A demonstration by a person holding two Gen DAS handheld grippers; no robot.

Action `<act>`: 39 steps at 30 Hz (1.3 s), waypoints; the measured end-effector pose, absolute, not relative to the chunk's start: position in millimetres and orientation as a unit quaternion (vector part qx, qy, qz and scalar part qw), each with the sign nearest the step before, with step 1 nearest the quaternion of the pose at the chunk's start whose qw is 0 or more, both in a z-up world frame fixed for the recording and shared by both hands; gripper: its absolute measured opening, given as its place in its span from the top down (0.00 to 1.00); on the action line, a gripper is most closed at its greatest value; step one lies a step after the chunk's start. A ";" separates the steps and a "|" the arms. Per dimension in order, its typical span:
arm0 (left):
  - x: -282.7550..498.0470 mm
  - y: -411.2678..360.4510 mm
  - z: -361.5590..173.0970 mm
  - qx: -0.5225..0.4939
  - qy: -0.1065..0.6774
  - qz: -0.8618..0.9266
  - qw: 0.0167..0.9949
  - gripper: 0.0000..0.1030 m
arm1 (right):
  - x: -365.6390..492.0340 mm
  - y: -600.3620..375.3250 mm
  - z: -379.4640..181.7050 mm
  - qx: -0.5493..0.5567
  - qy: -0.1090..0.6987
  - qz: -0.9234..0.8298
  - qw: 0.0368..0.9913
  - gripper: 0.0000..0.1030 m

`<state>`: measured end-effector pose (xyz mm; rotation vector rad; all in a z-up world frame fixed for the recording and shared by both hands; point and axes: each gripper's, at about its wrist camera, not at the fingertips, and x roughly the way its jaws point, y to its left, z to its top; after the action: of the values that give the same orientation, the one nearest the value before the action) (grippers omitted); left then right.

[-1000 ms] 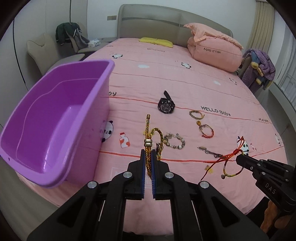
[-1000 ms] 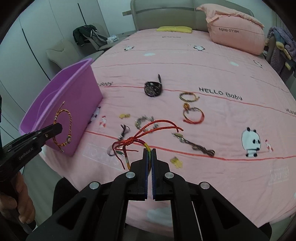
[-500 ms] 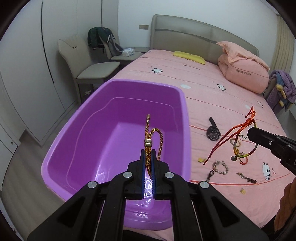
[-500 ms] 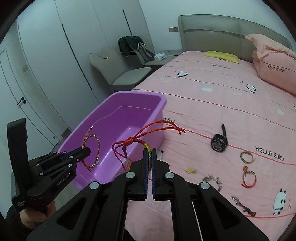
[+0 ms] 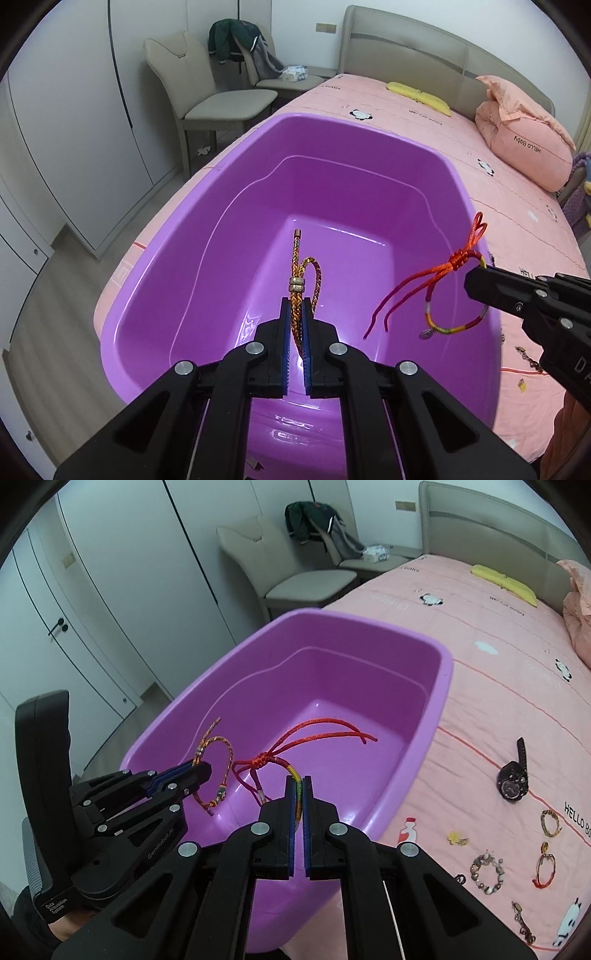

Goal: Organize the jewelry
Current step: 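Carry both held bracelets over the purple tub and lower them inside, then open both tools to drop the bracelets into the purple tub, then move both open tools back over the remaining jewelry on the bed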

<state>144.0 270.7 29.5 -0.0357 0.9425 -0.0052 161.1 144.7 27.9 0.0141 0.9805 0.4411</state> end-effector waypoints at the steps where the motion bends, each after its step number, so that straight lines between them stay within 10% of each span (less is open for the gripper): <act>1: 145.3 270.7 25.3 -0.017 0.458 0.000 0.889 0.94 | 162.4 147.2 25.4 0.003 0.470 0.208 0.858 0.97; 4: 146.5 270.0 18.1 -0.008 0.465 0.016 0.885 0.91 | 165.3 151.6 21.2 -0.004 0.477 0.203 0.855 0.96; 8: 139.2 274.1 23.4 -0.007 0.446 0.031 0.894 0.12 | 163.4 147.3 25.7 -0.002 0.470 0.194 0.861 0.62; 39: 105.4 253.1 48.3 -0.021 0.439 0.067 0.896 0.09 | 120.9 88.8 40.1 0.037 0.451 0.168 0.876 0.56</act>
<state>105.4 253.1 48.3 -0.0433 0.9098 0.1382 120.9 88.8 40.1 0.0764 0.9423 0.3506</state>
